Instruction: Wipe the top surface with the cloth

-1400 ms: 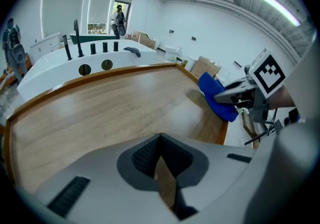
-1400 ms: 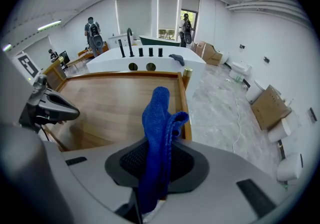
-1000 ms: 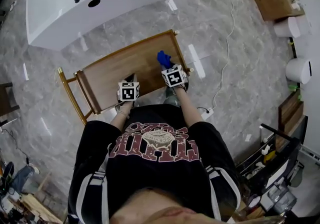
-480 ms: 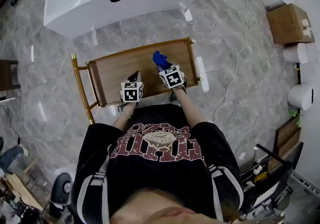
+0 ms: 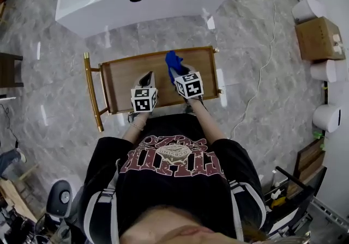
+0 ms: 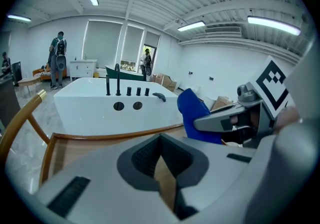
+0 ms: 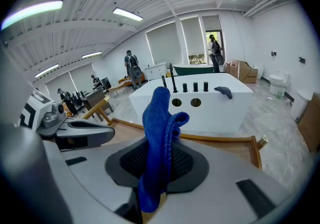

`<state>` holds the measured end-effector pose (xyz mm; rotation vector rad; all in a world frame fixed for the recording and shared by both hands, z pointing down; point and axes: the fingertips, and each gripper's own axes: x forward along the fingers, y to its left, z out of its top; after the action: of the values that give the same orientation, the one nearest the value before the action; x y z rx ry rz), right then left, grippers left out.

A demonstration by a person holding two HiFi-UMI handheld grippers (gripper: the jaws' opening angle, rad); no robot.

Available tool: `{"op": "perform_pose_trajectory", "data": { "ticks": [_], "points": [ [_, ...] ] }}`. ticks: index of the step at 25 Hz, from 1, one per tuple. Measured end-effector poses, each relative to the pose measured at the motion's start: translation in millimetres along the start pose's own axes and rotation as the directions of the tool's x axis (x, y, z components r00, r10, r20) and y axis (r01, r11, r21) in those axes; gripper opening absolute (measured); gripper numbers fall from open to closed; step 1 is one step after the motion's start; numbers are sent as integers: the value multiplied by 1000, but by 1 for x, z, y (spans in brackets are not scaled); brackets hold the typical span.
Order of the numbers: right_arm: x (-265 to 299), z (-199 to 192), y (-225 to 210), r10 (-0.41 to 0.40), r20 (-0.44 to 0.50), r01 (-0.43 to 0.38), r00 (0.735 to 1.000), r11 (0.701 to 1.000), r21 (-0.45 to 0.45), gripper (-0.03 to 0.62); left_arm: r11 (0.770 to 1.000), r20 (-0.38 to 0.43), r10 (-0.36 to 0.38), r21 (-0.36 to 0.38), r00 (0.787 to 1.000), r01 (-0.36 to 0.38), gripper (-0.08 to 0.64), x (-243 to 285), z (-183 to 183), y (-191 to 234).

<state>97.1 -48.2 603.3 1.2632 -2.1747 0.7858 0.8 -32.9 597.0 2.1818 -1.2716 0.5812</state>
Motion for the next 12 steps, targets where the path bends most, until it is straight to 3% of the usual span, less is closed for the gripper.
{"op": "perform_pose_trajectory", "data": {
  "ticks": [6,12],
  "points": [
    [-11,40,17,23,105,-24,994,1000,8,89,1000,102,8,-24,995,-5,48,-15,40,3],
    [-33,78,35,53,203,-50,978,999,-20,89,1000,216,-22,-17,976,26,48,-34,90,-16]
  ]
}}
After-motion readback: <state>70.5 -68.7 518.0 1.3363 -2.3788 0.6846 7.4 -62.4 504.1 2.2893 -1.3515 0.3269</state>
